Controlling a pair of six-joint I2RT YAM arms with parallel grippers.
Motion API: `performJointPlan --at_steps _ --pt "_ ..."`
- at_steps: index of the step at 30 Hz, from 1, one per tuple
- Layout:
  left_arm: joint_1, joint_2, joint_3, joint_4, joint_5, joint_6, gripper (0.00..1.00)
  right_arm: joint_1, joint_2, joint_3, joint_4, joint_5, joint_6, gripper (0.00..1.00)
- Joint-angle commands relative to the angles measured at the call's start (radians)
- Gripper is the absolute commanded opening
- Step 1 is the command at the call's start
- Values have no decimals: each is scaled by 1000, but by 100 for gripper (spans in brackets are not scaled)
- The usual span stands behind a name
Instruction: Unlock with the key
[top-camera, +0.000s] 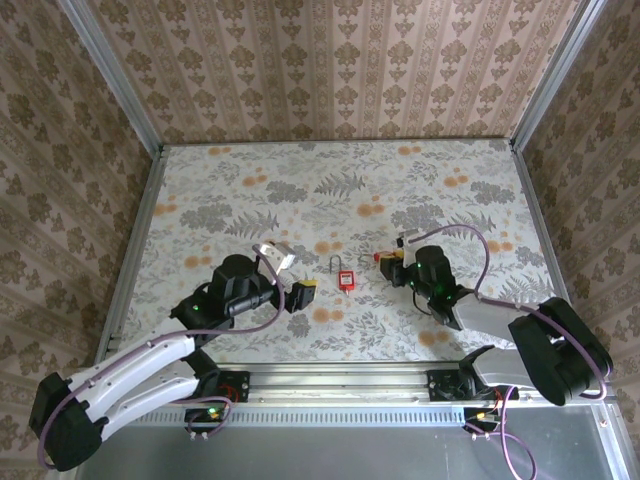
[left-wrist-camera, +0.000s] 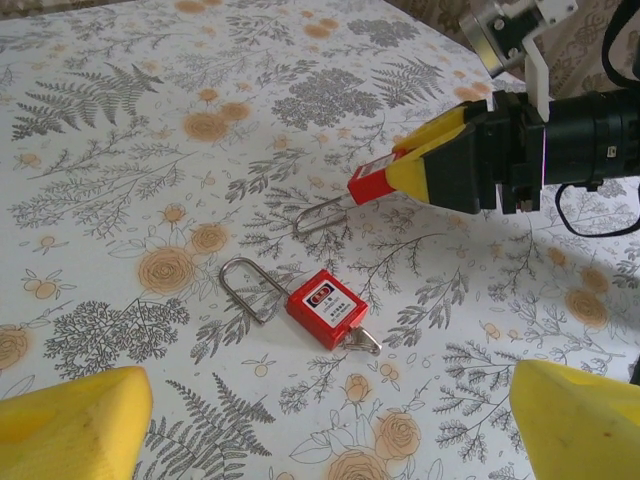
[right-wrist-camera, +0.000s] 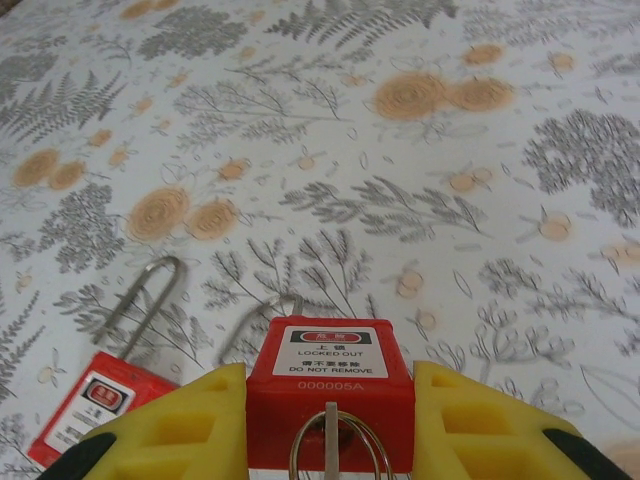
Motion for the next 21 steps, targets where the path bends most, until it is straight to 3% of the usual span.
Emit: performJointPlan --at_steps 1,16,21 --pt "-11 13 25 32 -17 26 93 11 -18 -33 98 86 44 11" --pt "-45 31 30 58 -39 38 92 138 -26 -104 158 243 51 24" --pt "-47 17 26 55 -42 39 93 153 -37 -100 139 255 54 41"
